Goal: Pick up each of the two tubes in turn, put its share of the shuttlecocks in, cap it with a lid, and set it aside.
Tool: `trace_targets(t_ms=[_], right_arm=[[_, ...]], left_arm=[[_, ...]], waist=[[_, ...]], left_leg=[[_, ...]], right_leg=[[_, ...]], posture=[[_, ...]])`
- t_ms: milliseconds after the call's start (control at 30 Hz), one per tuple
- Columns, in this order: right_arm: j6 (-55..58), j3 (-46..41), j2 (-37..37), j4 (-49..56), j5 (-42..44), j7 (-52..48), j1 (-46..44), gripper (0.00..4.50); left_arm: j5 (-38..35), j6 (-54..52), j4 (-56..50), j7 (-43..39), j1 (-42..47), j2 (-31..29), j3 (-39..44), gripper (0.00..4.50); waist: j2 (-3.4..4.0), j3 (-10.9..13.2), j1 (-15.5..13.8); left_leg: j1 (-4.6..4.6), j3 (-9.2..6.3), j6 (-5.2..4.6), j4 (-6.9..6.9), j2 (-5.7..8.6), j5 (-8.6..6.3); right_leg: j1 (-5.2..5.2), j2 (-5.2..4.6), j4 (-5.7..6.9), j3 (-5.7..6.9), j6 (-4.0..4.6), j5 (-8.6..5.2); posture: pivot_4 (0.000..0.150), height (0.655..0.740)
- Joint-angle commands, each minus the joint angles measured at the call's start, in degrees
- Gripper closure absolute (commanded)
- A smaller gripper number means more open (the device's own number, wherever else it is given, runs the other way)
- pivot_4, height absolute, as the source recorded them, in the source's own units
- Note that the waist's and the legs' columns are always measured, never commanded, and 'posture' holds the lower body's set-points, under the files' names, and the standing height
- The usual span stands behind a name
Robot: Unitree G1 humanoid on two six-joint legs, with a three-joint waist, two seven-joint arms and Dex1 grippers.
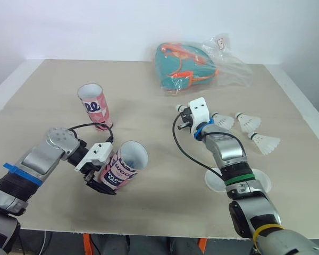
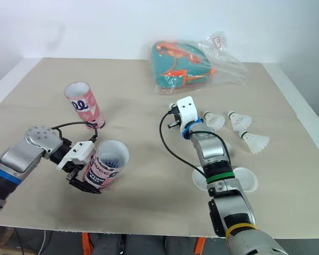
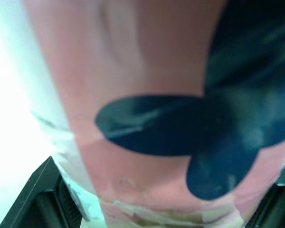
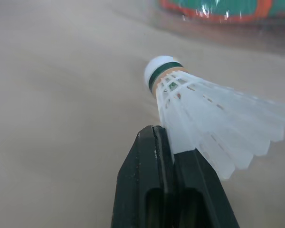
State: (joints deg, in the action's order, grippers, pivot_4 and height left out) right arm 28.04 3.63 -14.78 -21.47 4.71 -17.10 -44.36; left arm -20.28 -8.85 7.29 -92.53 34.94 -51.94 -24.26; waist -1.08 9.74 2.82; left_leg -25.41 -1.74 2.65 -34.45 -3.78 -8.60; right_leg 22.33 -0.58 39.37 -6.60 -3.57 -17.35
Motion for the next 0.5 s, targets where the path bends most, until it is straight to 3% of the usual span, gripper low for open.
trace_targets(t_ms=[33,100,267,500], right_arm=[[1.4,-1.8,-1.5,11.7,4.7,-5.9,1.4,4.43],[3.0,-2.3,-3.8,20.9,9.3,-12.1,3.6,4.43],[3.9,-0.4,-19.3,49.0,22.3,-34.9,13.5,4.43],[3.5,2.3,-26.9,53.0,23.8,-42.2,8.1,4.43]], left_arm=[[0.2,0.1,-0.9,0.0,-0.3,0.4,0.3,0.84],[0.3,0.0,-0.8,0.0,-0.2,0.7,0.2,0.84],[0.3,-0.1,-0.7,0.0,0.1,0.9,0.0,0.84],[0.6,-0.1,0.1,0.0,0.6,1.5,-0.2,0.84]], waist=[[0.0,0.0,0.0],[0.04,0.0,-0.2],[0.17,0.1,-0.8],[0.2,0.2,0.0]], left_leg=[[0.0,0.0,0.0,0.0,0.0,0.0],[-0.02,-0.01,0.0,0.0,0.0,0.0],[-0.15,-0.07,-0.01,-0.02,0.02,-0.03],[0.02,-0.08,-0.21,-0.06,-0.02,0.15]], right_leg=[[-0.01,0.0,0.0,0.0,-0.01,-0.01],[0.0,0.0,0.0,0.0,-0.01,-0.01],[-0.04,-0.05,-0.08,0.1,-0.06,-0.06],[-0.1,-0.01,-0.1,0.11,-0.3,0.01]], posture=[[0.15,0.74],[0.15,0.74],[0.15,0.74],[0.15,0.74]])
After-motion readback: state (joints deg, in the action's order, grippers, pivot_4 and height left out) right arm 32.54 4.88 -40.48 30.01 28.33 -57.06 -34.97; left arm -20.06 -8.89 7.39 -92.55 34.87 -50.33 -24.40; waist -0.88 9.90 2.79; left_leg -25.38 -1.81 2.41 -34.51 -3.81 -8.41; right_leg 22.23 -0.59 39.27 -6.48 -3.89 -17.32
